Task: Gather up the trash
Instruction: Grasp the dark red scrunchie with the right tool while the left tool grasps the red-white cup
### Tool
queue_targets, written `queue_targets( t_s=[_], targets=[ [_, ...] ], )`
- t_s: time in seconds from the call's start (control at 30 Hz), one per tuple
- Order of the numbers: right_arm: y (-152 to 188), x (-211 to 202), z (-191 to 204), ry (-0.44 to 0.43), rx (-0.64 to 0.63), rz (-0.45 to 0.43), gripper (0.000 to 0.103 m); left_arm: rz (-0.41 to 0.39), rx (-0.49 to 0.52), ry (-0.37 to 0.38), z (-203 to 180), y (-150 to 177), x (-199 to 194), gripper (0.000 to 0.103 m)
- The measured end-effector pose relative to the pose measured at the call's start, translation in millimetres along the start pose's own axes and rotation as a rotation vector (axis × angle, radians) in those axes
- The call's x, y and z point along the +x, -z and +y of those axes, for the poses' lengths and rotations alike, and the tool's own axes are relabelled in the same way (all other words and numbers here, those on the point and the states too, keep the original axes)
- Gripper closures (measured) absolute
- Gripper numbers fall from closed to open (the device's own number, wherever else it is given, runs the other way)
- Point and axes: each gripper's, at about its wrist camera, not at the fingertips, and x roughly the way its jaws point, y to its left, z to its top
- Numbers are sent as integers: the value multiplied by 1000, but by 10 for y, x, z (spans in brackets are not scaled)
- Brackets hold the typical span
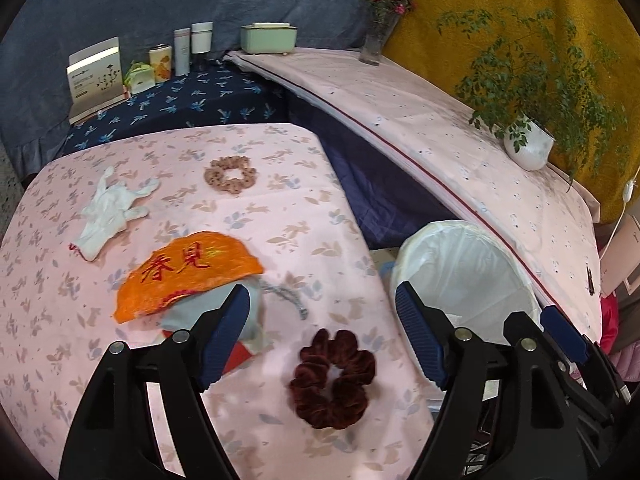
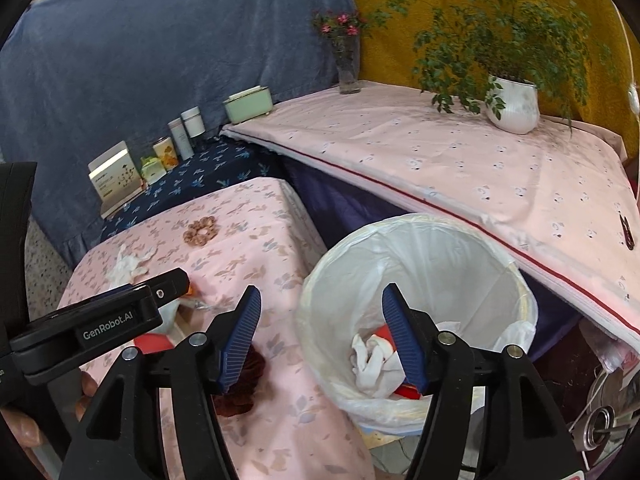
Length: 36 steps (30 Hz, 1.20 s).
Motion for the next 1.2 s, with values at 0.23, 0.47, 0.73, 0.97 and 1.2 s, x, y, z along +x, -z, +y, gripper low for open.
queue_targets(
  t_s=[0.23,0.47,0.73,0.97,1.2],
  targets=[
    [170,86,322,-26,-37,39,34,14,-19,-39,389,117,-18,22],
    [432,259,502,-36,-47,106,34,48,14,-84,750,333,67,20],
    [681,476,658,-47,-60,178,34,81,67,-66,930,559,218,20],
    [766,648,720,-43,-61,216,34,94,122,-19,934,581,397,20],
    [738,801,723,-35,-50,231,34,107,125,24,939,525,578,21]
  ],
)
